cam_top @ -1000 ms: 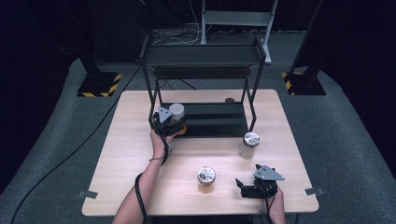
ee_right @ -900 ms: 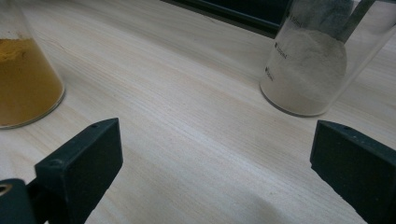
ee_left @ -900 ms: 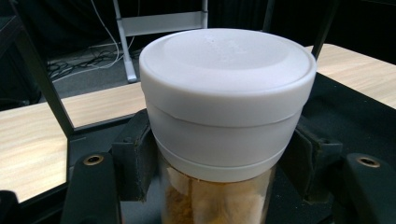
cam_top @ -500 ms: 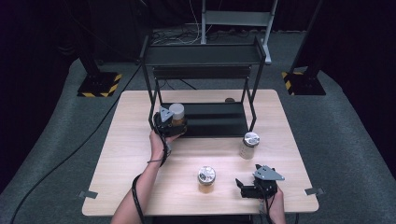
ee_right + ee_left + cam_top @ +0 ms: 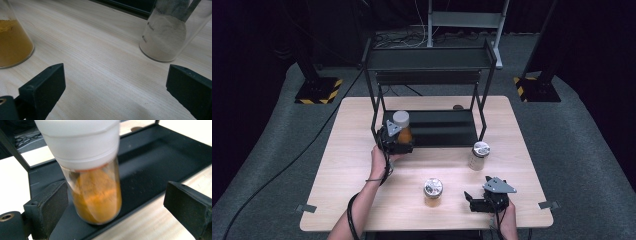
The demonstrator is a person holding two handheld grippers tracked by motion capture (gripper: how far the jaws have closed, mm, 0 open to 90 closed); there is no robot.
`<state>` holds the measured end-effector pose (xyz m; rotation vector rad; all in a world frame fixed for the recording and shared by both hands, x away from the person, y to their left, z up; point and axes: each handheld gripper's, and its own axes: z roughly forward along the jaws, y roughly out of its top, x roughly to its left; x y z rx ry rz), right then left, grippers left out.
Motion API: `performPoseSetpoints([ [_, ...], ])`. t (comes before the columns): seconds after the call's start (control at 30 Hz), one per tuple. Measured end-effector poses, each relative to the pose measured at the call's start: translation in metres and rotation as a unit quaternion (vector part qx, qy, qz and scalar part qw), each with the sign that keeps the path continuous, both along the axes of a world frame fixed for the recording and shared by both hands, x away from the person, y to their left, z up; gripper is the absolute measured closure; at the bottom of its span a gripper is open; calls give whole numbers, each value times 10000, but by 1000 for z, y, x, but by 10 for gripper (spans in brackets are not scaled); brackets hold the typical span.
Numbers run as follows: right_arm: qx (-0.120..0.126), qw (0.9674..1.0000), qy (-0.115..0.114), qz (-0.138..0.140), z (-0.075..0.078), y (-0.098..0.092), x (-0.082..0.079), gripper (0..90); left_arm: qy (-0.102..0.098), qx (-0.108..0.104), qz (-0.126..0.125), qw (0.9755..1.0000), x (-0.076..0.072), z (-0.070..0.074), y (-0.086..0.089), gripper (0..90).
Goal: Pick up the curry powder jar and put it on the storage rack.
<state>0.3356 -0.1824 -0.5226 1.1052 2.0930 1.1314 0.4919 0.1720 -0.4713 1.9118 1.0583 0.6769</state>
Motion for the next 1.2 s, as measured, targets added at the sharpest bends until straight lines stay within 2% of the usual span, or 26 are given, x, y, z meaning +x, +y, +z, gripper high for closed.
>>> performPoseSetpoints([
  [0.2, -1, 10000, 10, 7, 0, 0, 0, 17, 137, 191, -174, 9996, -15, -4, 5, 45],
  [0.37, -9, 10000, 13, 6, 0, 0, 0, 17, 457, 371, -243, 9980, -26, -15, 15, 29],
  [0.53, -17, 10000, 15, 6, 0, 0, 0, 16, 746, 425, -117, 9962, -42, -31, 35, 25],
  [0.83, -60, 10000, 50, -2, 0, 1, 1, 16, 1012, 485, 123, 9936, -64, -46, 70, 22],
  [0.9, -69, 10000, 50, -7, 0, 1, 1, 16, 1055, 464, 159, 9932, -67, -48, 75, 22],
  [1.07, -71, 10000, 59, -15, 0, 1, 1, 16, 1215, 593, 103, 9908, -79, -52, 81, 16],
  [1.2, -83, 9999, 71, -13, 0, 2, 2, 16, 1233, 530, 95, 9909, -88, -54, 87, 7],
])
